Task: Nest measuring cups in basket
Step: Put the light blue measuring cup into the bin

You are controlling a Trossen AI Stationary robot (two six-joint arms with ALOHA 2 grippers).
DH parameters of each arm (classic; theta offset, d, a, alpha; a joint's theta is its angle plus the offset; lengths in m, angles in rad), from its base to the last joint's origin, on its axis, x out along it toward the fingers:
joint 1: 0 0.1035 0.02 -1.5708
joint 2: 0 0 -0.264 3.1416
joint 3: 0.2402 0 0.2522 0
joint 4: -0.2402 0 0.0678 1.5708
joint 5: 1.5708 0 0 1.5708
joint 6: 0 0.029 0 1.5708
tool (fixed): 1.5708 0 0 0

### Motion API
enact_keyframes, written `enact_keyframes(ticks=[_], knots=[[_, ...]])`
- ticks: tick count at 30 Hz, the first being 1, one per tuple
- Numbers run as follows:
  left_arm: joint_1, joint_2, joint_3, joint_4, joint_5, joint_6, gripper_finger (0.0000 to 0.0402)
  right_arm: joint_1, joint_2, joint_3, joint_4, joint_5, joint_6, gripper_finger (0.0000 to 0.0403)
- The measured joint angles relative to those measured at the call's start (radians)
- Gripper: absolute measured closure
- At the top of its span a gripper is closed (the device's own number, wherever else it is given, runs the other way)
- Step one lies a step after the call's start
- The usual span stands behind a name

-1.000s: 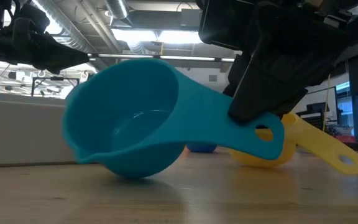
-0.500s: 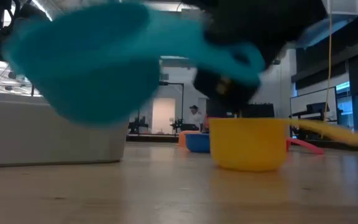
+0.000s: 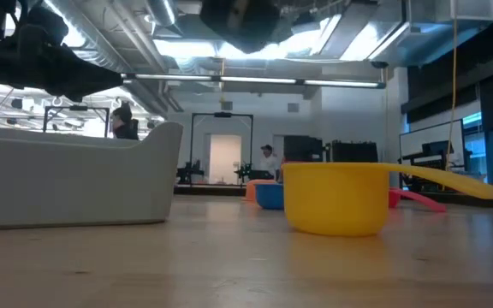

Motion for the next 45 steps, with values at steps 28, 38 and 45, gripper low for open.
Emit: enact_keyframes(ticks=[28,38,45], knots=[[0.000,0.000,0.000,0.000,0.000,0.006,0.0318,-0.304,0.101,0.046,0.148,-0.405,-0.182,0.0388],[0.000,0.000,0.000,0.000,0.000,0.006,0.0318,-0.346,0.234,0.046,0.304,-0.471,-0.177,0.0388],[0.000,0.000,0.000,0.000,0.000,0.006,0.0318,-0.350,0.289,0.046,0.333,-0.476,-0.127,0.0388]])
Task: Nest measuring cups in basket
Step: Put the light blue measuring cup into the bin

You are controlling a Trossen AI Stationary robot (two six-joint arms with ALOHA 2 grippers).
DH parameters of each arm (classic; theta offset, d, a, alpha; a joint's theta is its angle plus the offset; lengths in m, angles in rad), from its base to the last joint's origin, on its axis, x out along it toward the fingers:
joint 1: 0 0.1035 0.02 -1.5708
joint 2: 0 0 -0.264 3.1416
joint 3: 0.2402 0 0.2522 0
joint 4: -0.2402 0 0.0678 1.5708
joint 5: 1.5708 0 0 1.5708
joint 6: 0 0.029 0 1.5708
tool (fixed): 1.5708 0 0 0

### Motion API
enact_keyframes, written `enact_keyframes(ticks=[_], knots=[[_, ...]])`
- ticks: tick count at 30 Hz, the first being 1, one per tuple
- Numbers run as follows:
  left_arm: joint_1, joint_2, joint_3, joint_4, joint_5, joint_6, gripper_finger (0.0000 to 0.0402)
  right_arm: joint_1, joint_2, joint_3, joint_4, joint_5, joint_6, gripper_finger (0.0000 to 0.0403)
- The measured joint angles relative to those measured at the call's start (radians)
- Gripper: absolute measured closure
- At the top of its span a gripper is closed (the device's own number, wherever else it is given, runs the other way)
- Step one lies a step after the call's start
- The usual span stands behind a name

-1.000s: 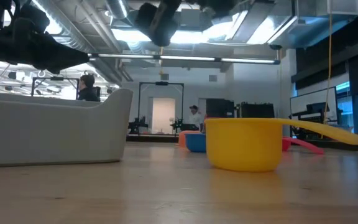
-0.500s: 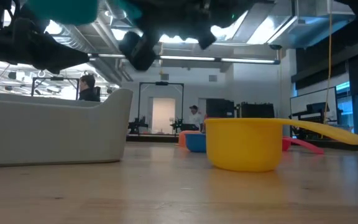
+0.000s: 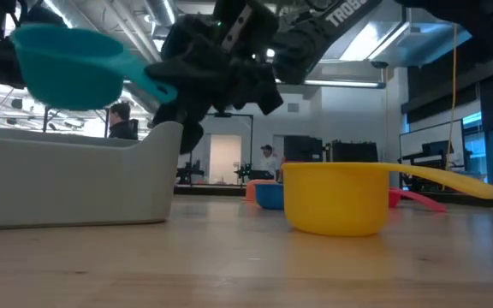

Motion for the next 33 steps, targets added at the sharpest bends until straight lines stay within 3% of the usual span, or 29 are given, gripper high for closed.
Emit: enact_keyframes(ticks=[13,17,20,23,33], knots=[[0.000,0.000,0.000,0.000,0.007,-0.001,0.0318,0.000,0.014,0.000,0.007,-0.004,0.001,0.0385],[0.000,0.001,0.000,0.113,0.097,-0.032,0.0318,0.000,0.014,0.000,0.007,-0.004,0.000,0.0381],[-0.001,-0.001,0.002,0.268,0.153,-0.162,0.0318,0.000,0.014,0.000,0.006,-0.004,0.002,0.0380],[-0.009,0.002,0.045,0.271,0.217,-0.222,0.0318,0.000,0.014,0.000,0.007,-0.004,0.004,0.0380],[-0.117,0.297,0.285,0.116,0.215,-0.244,0.0318,0.001,0.014,0.000,0.007,0.011,0.027,0.0379]])
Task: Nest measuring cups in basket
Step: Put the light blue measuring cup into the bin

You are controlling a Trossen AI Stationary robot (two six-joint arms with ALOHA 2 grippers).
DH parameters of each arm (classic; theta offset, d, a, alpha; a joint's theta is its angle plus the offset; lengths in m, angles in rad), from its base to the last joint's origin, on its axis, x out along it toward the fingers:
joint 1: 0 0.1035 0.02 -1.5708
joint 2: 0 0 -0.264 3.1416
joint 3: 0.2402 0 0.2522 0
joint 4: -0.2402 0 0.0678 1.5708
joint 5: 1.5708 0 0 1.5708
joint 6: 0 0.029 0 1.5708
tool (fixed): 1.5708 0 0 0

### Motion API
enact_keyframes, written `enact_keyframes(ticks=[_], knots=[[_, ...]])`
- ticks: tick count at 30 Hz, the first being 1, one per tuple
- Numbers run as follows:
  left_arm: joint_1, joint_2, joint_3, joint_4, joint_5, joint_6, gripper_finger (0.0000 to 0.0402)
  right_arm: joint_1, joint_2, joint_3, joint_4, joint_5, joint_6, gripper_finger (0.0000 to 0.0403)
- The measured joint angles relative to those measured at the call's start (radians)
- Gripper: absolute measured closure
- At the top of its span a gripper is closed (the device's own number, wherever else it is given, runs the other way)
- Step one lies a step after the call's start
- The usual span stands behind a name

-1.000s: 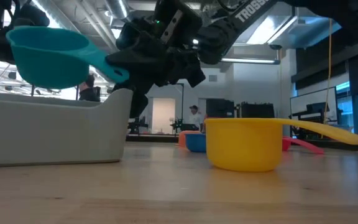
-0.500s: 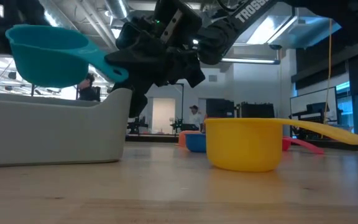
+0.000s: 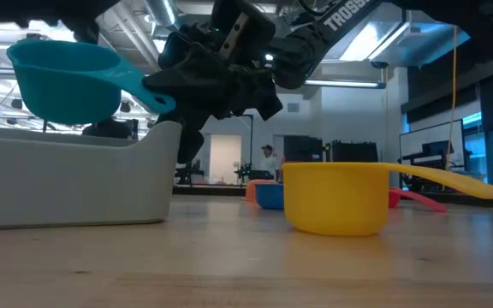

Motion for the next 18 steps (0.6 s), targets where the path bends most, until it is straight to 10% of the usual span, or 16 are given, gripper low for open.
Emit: enact_keyframes(ticks=[18], knots=[[-0.209,0.579,0.670,-0.889,-0.049,-0.218,0.0318,0.000,0.000,0.000,0.004,0.001,0.026,0.0378]])
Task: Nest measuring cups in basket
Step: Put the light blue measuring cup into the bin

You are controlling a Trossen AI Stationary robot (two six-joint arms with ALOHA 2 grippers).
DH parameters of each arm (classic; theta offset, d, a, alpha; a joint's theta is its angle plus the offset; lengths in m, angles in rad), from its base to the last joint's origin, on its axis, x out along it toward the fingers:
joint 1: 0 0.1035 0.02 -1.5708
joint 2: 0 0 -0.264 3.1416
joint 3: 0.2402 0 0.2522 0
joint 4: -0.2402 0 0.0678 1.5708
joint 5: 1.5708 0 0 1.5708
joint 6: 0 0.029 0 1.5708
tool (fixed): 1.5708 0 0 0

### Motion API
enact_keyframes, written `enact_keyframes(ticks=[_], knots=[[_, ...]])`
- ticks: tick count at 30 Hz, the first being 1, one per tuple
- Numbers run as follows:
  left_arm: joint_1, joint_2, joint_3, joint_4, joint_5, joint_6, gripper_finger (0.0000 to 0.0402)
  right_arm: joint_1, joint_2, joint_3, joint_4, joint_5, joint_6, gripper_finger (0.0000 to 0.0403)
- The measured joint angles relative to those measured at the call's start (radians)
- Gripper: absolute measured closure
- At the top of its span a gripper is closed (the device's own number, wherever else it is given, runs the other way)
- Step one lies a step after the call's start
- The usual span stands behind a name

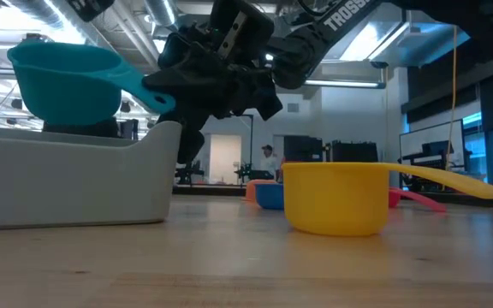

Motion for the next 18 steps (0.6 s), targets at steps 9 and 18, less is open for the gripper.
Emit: enact_keyframes(ticks=[9,18], knots=[[-0.088,0.189,0.095,-0.151,0.000,-0.227,0.0318,0.000,0.000,0.000,0.004,0.045,0.103,0.0378],[-0.118,0.299,0.121,-0.248,-0.018,-0.281,0.0318,0.000,0.000,0.000,0.004,0.045,0.105,0.0378]])
